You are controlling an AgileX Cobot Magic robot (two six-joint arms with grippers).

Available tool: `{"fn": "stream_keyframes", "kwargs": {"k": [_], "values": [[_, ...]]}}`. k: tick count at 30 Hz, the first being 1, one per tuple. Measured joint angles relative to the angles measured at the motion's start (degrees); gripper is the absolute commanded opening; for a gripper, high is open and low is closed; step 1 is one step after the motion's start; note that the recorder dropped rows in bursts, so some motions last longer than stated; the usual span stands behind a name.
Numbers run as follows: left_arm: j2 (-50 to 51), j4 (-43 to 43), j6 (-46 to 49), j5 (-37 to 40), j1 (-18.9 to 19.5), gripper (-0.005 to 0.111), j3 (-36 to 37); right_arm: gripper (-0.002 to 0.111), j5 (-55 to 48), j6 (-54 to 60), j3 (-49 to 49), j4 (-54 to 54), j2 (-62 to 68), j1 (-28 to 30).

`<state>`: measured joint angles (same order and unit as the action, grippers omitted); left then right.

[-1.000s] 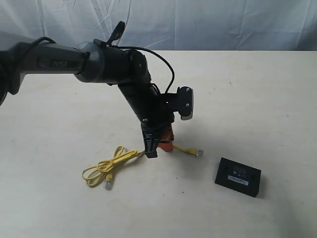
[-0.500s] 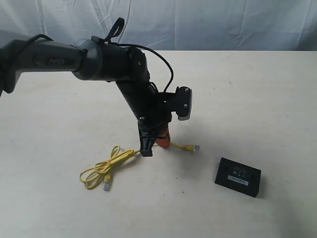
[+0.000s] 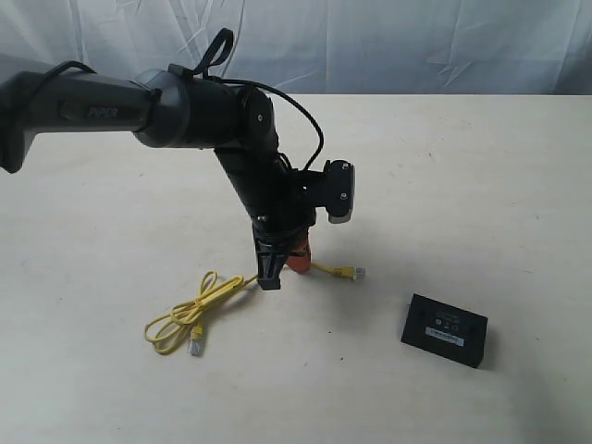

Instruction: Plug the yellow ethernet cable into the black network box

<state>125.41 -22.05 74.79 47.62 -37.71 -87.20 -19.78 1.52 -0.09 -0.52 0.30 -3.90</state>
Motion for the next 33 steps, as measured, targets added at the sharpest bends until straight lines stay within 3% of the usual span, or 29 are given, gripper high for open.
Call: {"fn": "stream_keyframes", "kwargs": {"k": [11,21,27,33], "values": [[0.0,0.0,0.0,0.0,0.0,0.0,0.0,-0.001,21.41,0.0,0.0,0.0,0.0,0.0],[0.0,0.0,0.0,0.0,0.0,0.0,0.0,-0.001,28.87,0.0,0.0,0.0,0.0,0.0],[0.0,0.0,0.0,0.0,0.0,0.0,0.0,-0.001,21.32,0.0,-2.32,-2.46,0.89,0.0],[0.0,0.0,0.0,0.0,0.0,0.0,0.0,-0.001,5.23,0.0,-15.64,-1.66,12.71,0.0]]}}
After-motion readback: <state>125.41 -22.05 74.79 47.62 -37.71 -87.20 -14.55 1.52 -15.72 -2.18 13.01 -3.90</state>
